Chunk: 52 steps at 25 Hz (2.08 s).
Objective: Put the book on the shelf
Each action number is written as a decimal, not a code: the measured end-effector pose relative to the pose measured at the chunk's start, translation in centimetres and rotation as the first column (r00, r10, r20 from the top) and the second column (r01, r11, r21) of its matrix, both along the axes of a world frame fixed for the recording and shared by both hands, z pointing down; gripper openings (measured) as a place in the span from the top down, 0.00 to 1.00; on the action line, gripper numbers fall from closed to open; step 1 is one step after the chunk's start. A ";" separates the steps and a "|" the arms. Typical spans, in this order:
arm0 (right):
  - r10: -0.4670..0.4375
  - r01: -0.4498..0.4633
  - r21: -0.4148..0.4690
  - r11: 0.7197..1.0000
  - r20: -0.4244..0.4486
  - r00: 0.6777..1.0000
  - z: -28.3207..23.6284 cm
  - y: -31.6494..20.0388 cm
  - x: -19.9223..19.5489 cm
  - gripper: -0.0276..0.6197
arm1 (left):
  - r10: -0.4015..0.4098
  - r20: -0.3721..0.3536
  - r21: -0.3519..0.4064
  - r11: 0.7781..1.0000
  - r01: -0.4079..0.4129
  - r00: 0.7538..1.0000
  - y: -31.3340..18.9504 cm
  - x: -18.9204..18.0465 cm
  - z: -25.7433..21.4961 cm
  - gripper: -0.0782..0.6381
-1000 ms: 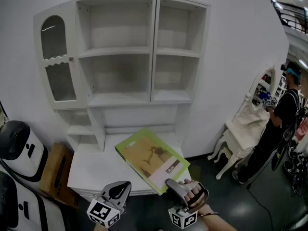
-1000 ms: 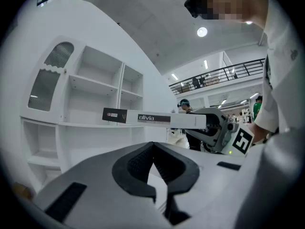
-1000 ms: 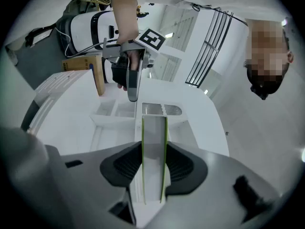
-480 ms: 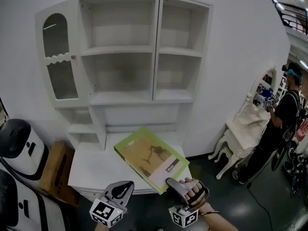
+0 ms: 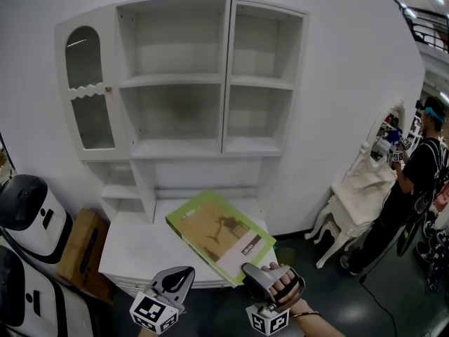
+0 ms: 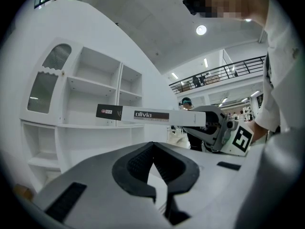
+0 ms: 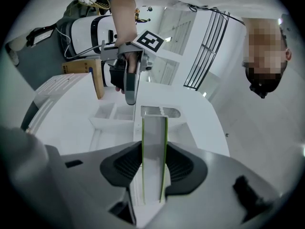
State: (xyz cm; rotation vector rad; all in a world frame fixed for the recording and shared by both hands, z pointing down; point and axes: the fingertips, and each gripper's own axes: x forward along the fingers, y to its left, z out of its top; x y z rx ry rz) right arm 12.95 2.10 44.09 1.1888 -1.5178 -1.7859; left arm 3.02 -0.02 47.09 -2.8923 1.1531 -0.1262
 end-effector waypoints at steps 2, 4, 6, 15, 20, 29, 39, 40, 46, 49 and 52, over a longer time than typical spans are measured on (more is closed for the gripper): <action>-0.008 0.008 -0.003 1.000 0.009 1.000 -0.1 0.1 0.6 0.72 | -0.007 -0.001 -0.001 1.000 0.007 1.000 0.1 0.6 0.0 0.88; -0.017 0.017 -0.007 1.000 0.016 1.000 -0.1 0.1 1.4 0.72 | -0.017 0.001 -0.003 1.000 0.017 1.000 0.2 1.3 0.1 0.88; -0.026 0.027 -0.013 1.000 0.021 0.999 0.0 0.0 2.2 0.72 | -0.031 0.003 -0.007 1.000 0.031 1.000 0.4 2.0 0.2 0.88; -0.073 0.075 -0.031 0.997 0.043 0.996 0.8 -0.6 3.2 0.72 | -0.085 0.025 -0.040 0.995 0.086 0.996 0.6 2.5 1.3 0.88; -0.077 0.078 -0.032 0.996 0.028 0.997 0.9 -1.8 2.6 0.72 | -0.098 0.019 -0.034 0.994 0.099 0.995 -0.5 1.8 1.2 0.88; -0.053 0.053 -0.031 0.998 0.002 0.999 -0.4 -4.5 0.0 0.72 | -0.050 -0.003 -0.007 0.999 0.050 0.999 -4.3 -0.2 0.3 0.88; -0.021 0.020 -0.059 0.998 -0.032 0.999 -2.3 -9.5 -5.9 0.72 | 0.003 0.007 0.018 1.000 -0.003 1.000 -9.4 -5.9 -1.1 0.88; -0.020 0.018 -0.058 0.998 -0.035 0.999 -2.5 -10.0 -6.6 0.72 | 0.007 0.015 0.021 1.000 -0.008 1.000 -9.9 -6.8 -1.3 0.88; 0.001 -0.003 -0.058 0.998 -0.035 0.999 -4.4 -12.4 -10.2 0.72 | 0.026 0.036 0.027 0.999 -0.027 0.999 -12.6 -11.0 -2.4 0.88; 0.005 -0.007 -0.063 0.998 -0.037 0.999 -5.4 -13.1 -11.5 0.72 | 0.049 0.033 0.030 0.998 -0.050 0.998 -13.3 -12.0 -2.8 0.88; 0.000 -0.002 -0.082 0.997 -0.027 1.000 -6.2 -13.7 -12.5 0.72 | 0.098 0.053 0.037 0.994 -0.100 0.994 -13.5 -12.1 -2.8 0.88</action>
